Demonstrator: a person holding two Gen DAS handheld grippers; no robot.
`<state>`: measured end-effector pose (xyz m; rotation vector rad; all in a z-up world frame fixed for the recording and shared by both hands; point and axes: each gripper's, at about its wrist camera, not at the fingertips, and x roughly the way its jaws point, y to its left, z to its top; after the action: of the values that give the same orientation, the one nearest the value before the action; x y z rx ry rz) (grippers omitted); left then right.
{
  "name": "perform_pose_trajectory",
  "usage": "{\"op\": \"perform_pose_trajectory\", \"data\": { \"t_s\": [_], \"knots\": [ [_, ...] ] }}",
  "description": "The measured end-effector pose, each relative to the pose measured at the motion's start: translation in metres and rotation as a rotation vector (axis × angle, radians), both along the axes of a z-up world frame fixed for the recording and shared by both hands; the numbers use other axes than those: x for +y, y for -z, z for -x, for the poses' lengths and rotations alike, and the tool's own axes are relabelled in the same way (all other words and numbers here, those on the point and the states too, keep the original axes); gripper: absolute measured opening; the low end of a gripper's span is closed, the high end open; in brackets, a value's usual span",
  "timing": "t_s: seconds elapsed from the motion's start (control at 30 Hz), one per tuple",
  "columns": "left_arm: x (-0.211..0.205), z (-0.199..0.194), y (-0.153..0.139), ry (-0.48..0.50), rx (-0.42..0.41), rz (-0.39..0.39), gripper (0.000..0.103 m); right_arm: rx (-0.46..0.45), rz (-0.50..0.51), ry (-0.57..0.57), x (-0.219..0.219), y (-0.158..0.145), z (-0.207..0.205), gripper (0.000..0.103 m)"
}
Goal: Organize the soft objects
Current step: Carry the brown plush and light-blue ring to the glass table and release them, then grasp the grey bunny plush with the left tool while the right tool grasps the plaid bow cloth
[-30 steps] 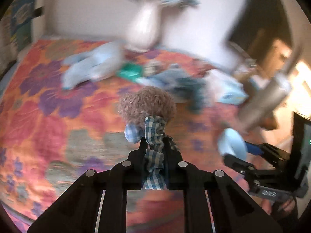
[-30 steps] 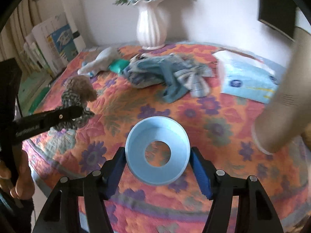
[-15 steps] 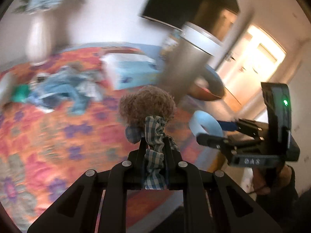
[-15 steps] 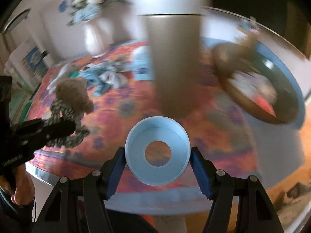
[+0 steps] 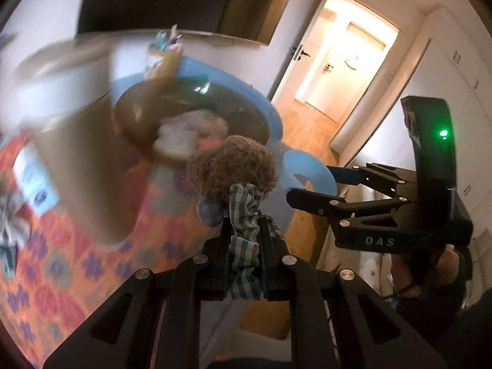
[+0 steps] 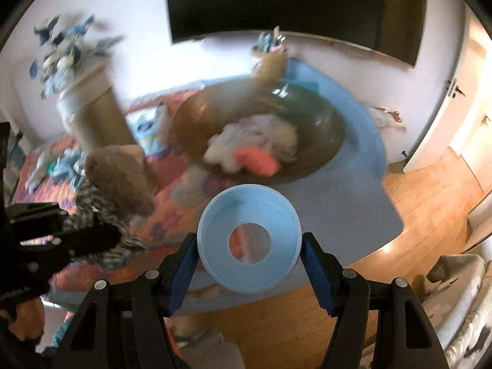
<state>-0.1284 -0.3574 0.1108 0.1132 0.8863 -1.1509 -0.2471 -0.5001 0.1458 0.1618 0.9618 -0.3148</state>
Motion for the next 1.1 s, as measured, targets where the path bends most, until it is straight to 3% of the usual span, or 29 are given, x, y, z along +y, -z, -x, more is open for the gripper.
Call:
{"op": "perform_pose_trajectory", "data": {
  "t_s": [0.23,0.33,0.43,0.53,0.7,0.77,0.83,0.87,0.9,1.1],
  "knots": [
    [-0.068,-0.013,-0.017,-0.099,-0.115,-0.027,0.011,-0.120,-0.049,0.087,-0.052,-0.020,-0.017,0.065],
    [-0.085,-0.023,-0.015,-0.191,-0.196,-0.037,0.011,-0.189,-0.139,0.118,-0.085,-0.021,-0.033,0.065],
    [-0.097,-0.038,-0.007,-0.226,-0.182,-0.035,0.011,-0.222,-0.251,0.145,-0.121,-0.013,-0.052,0.065],
    [-0.102,-0.048,-0.005,-0.268,-0.196,-0.041,0.011,-0.237,-0.332,0.171,-0.143,-0.003,-0.072,0.066],
    [-0.116,-0.059,-0.003,-0.307,-0.270,-0.053,0.015,-0.231,-0.375,0.181,-0.159,0.006,-0.097,0.067],
    [-0.120,-0.062,0.001,-0.303,-0.286,-0.062,0.037,-0.224,-0.418,0.151,-0.167,0.011,-0.107,0.071],
    [-0.117,-0.062,0.002,-0.316,-0.276,-0.047,0.076,-0.226,-0.446,0.157,-0.175,0.014,-0.110,0.071],
    [-0.113,-0.060,0.001,-0.328,-0.281,-0.031,0.084,-0.236,-0.462,0.162,-0.178,0.015,-0.109,0.072],
    [-0.110,-0.058,0.000,-0.330,-0.286,-0.017,0.089,-0.242,-0.479,0.161,-0.180,0.016,-0.108,0.072],
    [-0.096,-0.031,-0.009,-0.244,-0.299,0.026,0.089,-0.252,-0.464,0.145,-0.164,0.008,-0.090,0.072]
  ]
}}
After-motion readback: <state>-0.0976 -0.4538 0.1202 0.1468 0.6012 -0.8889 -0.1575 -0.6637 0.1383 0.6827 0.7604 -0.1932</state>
